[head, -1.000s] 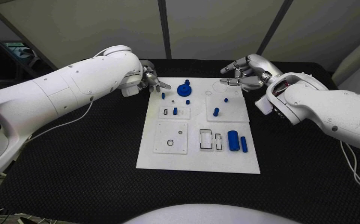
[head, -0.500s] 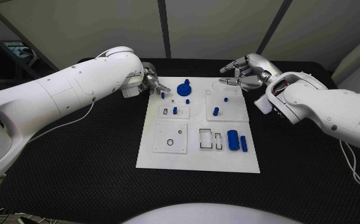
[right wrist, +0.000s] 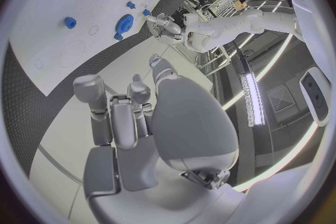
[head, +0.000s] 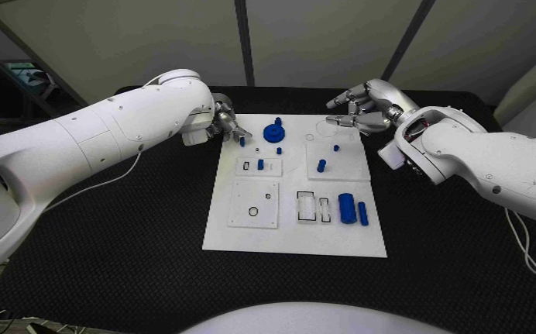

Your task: Assemble the parts on the task board

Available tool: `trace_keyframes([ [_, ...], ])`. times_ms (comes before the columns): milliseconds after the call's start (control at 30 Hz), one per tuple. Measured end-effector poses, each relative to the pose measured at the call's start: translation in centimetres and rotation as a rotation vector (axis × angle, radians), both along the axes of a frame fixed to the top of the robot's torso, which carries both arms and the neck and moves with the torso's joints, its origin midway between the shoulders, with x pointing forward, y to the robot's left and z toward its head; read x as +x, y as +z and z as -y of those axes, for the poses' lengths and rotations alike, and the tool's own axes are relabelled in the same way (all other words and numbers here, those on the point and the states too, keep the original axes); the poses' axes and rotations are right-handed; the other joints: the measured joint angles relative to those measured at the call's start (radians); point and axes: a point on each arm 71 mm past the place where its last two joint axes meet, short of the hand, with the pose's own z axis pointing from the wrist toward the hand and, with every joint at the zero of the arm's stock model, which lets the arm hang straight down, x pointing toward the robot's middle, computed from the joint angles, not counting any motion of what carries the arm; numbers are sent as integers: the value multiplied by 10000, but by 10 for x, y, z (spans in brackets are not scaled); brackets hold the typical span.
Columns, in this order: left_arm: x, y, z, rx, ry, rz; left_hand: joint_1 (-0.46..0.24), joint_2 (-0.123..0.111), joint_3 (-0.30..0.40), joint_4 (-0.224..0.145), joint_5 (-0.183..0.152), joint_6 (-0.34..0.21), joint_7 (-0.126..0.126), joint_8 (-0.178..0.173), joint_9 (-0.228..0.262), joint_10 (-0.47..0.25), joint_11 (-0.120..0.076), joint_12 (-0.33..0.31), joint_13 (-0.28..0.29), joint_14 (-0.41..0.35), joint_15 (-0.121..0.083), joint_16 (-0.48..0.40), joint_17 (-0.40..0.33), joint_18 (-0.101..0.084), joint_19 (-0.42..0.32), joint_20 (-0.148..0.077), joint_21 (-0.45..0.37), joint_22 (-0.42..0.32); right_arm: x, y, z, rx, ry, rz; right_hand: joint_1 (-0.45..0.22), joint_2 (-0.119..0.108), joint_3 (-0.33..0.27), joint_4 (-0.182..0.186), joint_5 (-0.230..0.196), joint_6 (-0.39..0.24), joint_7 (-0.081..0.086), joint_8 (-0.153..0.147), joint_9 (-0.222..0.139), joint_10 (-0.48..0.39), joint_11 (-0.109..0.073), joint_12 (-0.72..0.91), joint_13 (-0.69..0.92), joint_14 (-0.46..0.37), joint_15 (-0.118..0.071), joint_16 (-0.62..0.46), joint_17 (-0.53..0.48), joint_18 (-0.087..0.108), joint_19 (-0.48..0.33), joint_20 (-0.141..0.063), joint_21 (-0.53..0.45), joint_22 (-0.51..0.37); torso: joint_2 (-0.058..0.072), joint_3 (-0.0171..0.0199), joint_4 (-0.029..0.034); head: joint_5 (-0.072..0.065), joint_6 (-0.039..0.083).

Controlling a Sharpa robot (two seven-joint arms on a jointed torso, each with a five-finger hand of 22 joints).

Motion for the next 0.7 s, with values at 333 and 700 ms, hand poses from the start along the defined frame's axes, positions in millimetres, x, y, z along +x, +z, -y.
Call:
trace_keyframes([
  [333,0,-2,1,7,-87,-88,226,145,107,-162,0,36,-36,0,-68,36,-36,0,-42,0,0,0,-1,89,-1,0,0,24,0,0,0,1,8,-1,0,1,0,0,0,0,0,0,0,0,0,0,1,0,0,0,-1,0,0,0,0,-17,-1,-2,0,-15,-31],
  [700,0,-2,2,-21,-127,-97,808,439,414,-524,-65,72,-72,0,-161,36,-36,0,-120,22,-22,-1,-2,35,36,-37,-1,75,0,0,0,1,11,-3,0,1,-1,-1,0,0,0,0,0,0,0,0,0,0,0,0,-1,0,0,0,0,-16,-3,-2,0,-22,-53],
])
